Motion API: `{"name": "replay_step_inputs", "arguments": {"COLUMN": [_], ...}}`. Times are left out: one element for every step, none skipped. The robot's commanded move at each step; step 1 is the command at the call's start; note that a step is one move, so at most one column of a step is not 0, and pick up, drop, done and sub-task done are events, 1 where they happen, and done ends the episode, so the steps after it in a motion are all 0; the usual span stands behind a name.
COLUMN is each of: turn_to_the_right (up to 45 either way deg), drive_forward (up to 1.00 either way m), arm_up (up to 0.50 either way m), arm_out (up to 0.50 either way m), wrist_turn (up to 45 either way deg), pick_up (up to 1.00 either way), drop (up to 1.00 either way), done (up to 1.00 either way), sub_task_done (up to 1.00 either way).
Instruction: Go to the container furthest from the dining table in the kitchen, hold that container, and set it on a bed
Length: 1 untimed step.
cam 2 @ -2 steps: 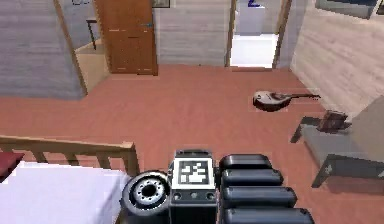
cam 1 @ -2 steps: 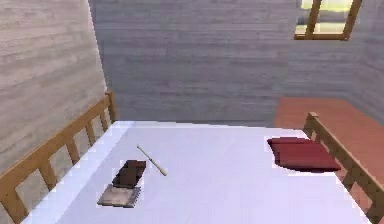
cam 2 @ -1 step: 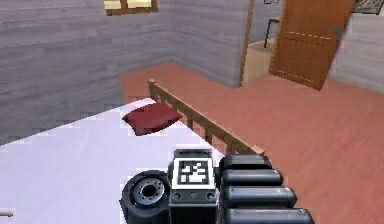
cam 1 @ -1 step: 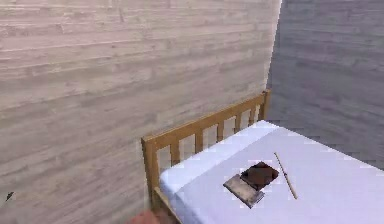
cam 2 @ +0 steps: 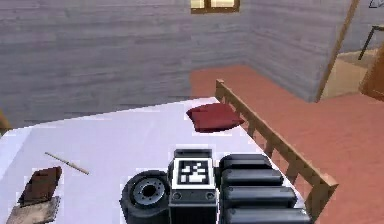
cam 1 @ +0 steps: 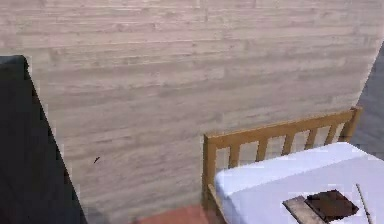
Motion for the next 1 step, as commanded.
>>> {"name": "replay_step_inputs", "arguments": {"turn_to_the_right": [45.0], "drive_forward": [0.0], "arm_up": [0.0], "arm_out": [0.0], "wrist_turn": [0.0], "pick_up": [0.0], "drop": [0.0], "done": [0.0], "sub_task_done": [0.0]}}
